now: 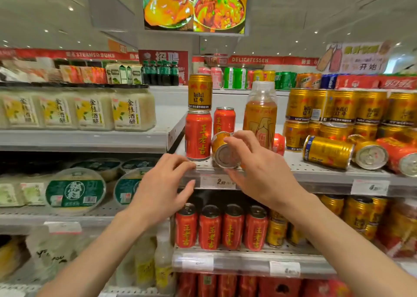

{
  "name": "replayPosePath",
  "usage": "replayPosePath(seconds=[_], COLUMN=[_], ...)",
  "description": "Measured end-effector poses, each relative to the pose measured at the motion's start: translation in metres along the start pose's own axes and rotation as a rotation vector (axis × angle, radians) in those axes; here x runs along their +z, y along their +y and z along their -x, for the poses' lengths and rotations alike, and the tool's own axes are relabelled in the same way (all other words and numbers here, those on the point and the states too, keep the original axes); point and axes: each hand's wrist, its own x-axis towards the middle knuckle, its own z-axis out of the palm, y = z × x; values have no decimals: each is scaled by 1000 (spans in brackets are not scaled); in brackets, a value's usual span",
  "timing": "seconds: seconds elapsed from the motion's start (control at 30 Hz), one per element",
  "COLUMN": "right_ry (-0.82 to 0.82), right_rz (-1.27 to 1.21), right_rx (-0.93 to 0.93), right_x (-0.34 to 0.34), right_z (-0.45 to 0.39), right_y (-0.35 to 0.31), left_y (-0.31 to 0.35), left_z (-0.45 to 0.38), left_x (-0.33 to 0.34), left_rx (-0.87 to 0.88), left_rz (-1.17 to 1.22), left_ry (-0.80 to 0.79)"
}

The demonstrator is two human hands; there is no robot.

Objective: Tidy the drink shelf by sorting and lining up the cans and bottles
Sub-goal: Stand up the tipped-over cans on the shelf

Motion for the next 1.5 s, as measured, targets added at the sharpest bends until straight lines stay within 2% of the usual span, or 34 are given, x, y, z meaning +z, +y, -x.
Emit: replayPosePath(seconds=[0.3,0.53,0.67,0.9,1.1,1.5], right_ry=[5,78,112,73,-34,53], right_rz=[40,-88,-217,-147,-156,-266], right_rx=[77,67,136,224,251,337], right_x=[14,11,-2,-3,7,12], right_z=[-6,-12,-27,-49,-45,-56], right_y=[-8,-3,-6,-13,-12,-11], left_y=[-6,-4,-2,-1,-1,-1], left_z=[-1,-1,-2,-4,-3,-4], left_x=[18,19,19,17,19,21], left_rx=[-30,-37,-58,-67,-74,-78], left_rz=[-4,-18,-16,-19,-20,2], left_ry=[58,75,70,67,64,95])
